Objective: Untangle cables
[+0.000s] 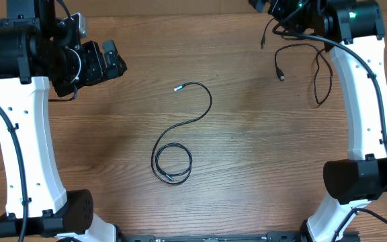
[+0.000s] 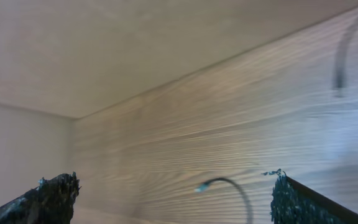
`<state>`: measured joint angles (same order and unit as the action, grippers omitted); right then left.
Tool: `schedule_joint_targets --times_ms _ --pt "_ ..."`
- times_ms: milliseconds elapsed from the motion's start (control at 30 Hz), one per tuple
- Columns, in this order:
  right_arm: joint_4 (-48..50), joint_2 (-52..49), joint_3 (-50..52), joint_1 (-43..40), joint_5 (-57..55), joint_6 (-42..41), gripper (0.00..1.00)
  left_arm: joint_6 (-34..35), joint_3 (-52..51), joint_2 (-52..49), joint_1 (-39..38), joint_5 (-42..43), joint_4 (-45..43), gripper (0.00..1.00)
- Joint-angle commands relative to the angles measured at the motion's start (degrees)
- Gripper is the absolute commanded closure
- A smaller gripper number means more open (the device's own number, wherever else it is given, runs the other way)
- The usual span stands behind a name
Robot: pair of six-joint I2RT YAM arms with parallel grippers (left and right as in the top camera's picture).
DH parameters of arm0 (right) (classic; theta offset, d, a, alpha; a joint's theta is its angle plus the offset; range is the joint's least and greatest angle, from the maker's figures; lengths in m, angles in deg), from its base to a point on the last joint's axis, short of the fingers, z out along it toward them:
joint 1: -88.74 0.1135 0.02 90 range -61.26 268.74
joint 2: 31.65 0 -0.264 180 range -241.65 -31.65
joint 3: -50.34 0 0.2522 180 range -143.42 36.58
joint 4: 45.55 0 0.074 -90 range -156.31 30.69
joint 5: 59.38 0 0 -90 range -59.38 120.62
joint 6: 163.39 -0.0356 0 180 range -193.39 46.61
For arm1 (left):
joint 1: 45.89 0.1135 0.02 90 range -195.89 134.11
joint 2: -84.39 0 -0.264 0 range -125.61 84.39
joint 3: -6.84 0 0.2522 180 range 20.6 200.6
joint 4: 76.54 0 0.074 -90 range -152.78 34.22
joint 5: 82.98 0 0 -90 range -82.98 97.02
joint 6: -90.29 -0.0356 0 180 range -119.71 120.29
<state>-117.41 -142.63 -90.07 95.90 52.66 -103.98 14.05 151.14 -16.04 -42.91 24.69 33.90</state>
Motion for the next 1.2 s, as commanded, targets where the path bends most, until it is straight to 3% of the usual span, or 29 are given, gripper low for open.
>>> schedule_joint_targets --times_ms 0,267,500,833,900,1033,1167 --pt "1.3 0.3 -0.9 0.0 6.2 -1.4 0.00 -3.0 0.0 -0.1 -0.5 2.7 0.1 0.00" --pt "-0.9 0.3 -0.9 0.3 6.1 -1.3 0.00 -3.0 -0.1 0.0 -0.5 2.3 0.1 0.00" --pt "-8.8 0.3 -0.8 2.5 0.9 -1.3 0.00 4.7 -2.3 0.0 -0.5 -5.4 0.1 0.00" --pt "-18.2 -0.2 -0.8 9.6 -7.0 1.0 0.02 4.6 -7.6 0.0 -0.5 1.6 0.1 0.00" --pt "-18.2 -0.2 -0.8 11.0 -7.1 1.0 0.04 4.1 -7.6 0.0 -0.5 2.3 0.1 0.00" --pt "-15.2 -0.4 -0.1 13.0 -10.9 0.9 0.08 -3.3 -7.7 0.0 -0.5 3.2 0.1 0.00" --pt "-13.7 -0.6 1.5 13.6 -12.7 -3.8 0.12 -6.5 -7.8 0.0 -2.1 4.6 0.1 0.00"
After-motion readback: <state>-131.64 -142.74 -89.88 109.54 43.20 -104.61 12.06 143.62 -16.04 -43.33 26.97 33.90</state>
